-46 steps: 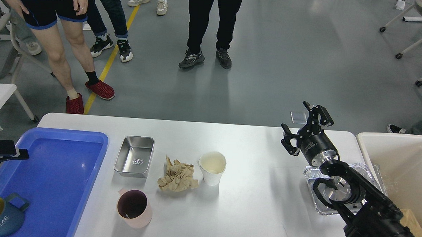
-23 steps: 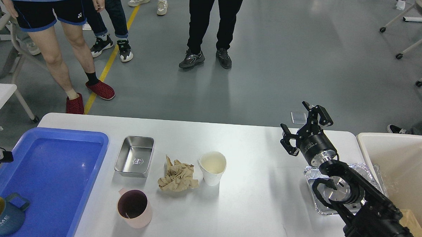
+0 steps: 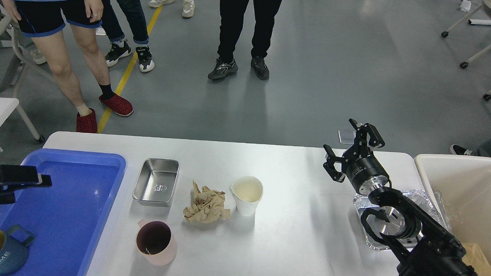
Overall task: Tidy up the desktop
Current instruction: 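Reach the left gripper to the pink mug and grasp it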
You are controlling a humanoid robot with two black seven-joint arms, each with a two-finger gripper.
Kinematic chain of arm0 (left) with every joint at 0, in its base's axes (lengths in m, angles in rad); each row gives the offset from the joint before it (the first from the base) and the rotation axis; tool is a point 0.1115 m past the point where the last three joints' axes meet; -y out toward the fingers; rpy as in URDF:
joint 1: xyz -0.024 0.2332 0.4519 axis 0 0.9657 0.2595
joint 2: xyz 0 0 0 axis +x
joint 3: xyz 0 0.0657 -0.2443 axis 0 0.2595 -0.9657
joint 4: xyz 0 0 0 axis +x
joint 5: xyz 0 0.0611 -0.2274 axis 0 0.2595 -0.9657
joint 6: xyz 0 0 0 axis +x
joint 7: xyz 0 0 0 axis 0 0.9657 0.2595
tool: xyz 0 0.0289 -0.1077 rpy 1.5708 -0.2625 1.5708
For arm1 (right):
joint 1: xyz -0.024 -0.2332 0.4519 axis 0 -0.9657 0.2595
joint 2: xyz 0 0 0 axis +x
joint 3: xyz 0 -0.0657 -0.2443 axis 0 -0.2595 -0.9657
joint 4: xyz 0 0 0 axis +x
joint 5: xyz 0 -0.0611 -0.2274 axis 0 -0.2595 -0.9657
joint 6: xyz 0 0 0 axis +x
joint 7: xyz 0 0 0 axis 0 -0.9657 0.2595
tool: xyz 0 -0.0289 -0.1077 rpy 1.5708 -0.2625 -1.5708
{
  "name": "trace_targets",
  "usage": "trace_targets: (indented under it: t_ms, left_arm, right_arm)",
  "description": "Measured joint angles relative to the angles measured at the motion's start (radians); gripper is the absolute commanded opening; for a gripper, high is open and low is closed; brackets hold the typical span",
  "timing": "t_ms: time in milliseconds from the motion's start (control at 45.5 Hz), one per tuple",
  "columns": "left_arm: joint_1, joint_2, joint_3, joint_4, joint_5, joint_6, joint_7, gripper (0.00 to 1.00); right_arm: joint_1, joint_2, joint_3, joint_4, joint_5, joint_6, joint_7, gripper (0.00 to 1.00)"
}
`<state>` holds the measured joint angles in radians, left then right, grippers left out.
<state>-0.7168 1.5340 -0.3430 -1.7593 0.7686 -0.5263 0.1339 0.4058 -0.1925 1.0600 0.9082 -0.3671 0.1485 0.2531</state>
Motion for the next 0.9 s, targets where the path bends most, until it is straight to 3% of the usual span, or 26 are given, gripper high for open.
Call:
trace_targets:
  t_ms: [285,505,703,900]
  left_arm:
    - [0.015,-0.309,0.012,0.031,0.083,0.084,0.205,0.86]
    - [0.023,-0.509,0.047,0.086,0.148,0.118,0.227,0.83]
    - [0.022,-0.548,0.126,0.094,0.168,0.158,0.260,0.82]
    - [0.028,-0.587,0.157,0.119,0.169,0.186,0.265,0.82]
  right_arm:
    - [0.001,-0.003,0.000,0.000,-0.001,0.000,0.000,1.00]
    - [-0.004,-0.009,0.000,0.001,0.000,-0.001,0.000,1.00]
    - [-0.006,-0.018,0.001,0.002,0.000,0.000,0.000,1.00]
    - [-0.006,-0.014,0.001,0.002,0.000,0.000,0.000,1.00]
